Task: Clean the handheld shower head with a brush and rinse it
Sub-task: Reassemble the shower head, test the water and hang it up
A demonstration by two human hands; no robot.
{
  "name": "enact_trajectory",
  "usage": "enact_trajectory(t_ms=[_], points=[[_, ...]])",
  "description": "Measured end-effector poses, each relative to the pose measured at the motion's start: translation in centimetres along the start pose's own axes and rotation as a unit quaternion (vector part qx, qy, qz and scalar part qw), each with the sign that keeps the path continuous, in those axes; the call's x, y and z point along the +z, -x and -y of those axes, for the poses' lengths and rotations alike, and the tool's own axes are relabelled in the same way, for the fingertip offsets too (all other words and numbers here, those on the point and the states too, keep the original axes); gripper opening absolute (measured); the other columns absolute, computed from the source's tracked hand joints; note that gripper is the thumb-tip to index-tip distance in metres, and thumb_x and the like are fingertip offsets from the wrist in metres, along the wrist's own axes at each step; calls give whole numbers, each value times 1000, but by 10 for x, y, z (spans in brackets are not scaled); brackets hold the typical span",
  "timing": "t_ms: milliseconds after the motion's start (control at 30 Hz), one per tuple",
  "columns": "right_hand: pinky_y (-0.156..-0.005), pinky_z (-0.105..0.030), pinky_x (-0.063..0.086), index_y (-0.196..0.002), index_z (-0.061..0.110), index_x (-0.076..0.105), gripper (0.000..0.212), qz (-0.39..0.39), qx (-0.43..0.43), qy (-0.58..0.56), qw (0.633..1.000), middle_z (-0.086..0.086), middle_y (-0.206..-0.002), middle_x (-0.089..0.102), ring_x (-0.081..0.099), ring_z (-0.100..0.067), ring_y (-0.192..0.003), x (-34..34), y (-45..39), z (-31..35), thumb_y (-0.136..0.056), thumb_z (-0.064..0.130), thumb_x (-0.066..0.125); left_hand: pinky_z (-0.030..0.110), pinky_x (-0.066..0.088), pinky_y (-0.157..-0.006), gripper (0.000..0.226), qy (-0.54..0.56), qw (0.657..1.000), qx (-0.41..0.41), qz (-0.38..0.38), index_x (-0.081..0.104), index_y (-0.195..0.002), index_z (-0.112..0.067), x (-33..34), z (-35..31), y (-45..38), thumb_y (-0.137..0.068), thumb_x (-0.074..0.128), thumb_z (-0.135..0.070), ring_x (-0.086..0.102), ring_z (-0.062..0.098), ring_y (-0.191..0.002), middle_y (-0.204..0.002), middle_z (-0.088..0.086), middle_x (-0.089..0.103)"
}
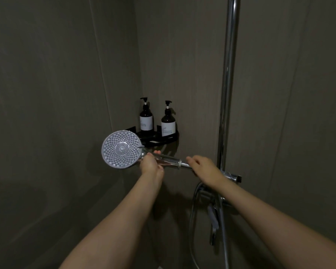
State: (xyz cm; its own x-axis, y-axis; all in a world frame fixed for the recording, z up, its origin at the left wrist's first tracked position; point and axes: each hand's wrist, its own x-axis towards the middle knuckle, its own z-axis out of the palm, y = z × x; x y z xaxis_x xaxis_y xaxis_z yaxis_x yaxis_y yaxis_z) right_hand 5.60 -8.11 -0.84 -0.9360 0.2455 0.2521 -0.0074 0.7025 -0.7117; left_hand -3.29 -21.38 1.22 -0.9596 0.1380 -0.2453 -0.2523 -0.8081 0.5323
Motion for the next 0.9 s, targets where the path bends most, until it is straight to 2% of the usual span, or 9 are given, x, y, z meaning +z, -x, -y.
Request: enact_trajectory(t_ms=[100, 200, 300, 367, 500, 633, 733, 833, 900], points=[[-61, -24, 37, -89, 25, 46, 15, 15, -12, -31, 999, 8, -72, 47, 46, -9, -68, -2, 2, -1, -90, 31, 59, 25, 50, -70, 34, 0, 1000, -2, 1, 43, -131, -3, -1, -1, 0, -98, 36, -3, 53, 13, -72, -83, 5, 50], [-64, -27, 37, -71, 26, 46, 25, 6, -12, -1, 1000, 6, -67, 47, 44, -11, -64, -2, 2, -3, -95, 31, 49, 26, 45, -85, 32, 2, 1000, 1, 5, 44, -129, -4, 0, -1, 0, -98, 35, -3, 53, 13, -74, -84, 5, 50], [-60, -25, 36, -85, 24, 48, 13, 6, -19, -15, 1000, 8, -69, 47, 46, -10, -66, 0, 2, -1, -93, 33, 54, 25, 42, -90, 18, 12, 1000, 1, 1, 50, -107, -6, 0, 0, 2, -98, 34, -2, 52, 13, -73, -82, 5, 49], [-58, -26, 35, -72, 26, 46, 23, -2, -21, 11, 1000, 6, -64, 47, 46, -11, -62, 1, 2, -1, -94, 31, 51, 25, 43, -90, 18, 22, 1000, -3, -4, 49, -91, -8, -1, 0, 2, -97, 35, 0, 52, 13, -72, -81, 6, 49], [-61, -26, 38, -69, 26, 47, 28, -6, -11, -37, 999, 4, -61, 52, 47, -11, -57, 2, 0, -1, -95, 36, 47, 26, 43, -93, 18, 22, 1000, 4, -10, 47, -103, -8, 0, 2, -1, -97, 34, 2, 52, 14, -72, -81, 6, 50], [-62, -26, 38, -65, 21, 52, 40, 2, 7, -32, 999, 0, -59, 56, 48, -12, -53, 1, 1, -1, -99, 38, 38, 27, 43, -92, 23, 16, 1000, -3, -3, 47, -82, -10, -1, 1, 2, -98, 34, 0, 53, 14, -73, -82, 6, 49], [-56, -25, 39, -73, 25, 52, 26, 24, 2, -38, 999, 3, -64, 56, 48, -11, -54, 2, 3, -2, -95, 38, 48, 27, 44, -90, 17, 12, 1000, -9, -5, 49, -91, -9, -5, 1, 0, -97, 36, -1, 54, 14, -74, -83, 6, 51], [-63, -28, 42, -63, 22, 51, 40, 14, 5, -11, 1000, 3, -57, 55, 50, -14, -53, 2, 2, -2, -98, 39, 40, 27, 44, -90, 18, 7, 1000, -9, 0, 50, -108, -7, -6, 2, -1, -98, 36, -2, 54, 13, -75, -85, 6, 51], [-56, -26, 39, -69, 24, 51, 33, 23, 9, -35, 999, 4, -60, 55, 48, -11, -52, 2, 2, -1, -96, 41, 44, 29, 44, -93, 30, 7, 1000, -2, -3, 46, -126, -5, -6, 4, -3, -98, 36, -2, 53, 13, -74, -84, 5, 51]])
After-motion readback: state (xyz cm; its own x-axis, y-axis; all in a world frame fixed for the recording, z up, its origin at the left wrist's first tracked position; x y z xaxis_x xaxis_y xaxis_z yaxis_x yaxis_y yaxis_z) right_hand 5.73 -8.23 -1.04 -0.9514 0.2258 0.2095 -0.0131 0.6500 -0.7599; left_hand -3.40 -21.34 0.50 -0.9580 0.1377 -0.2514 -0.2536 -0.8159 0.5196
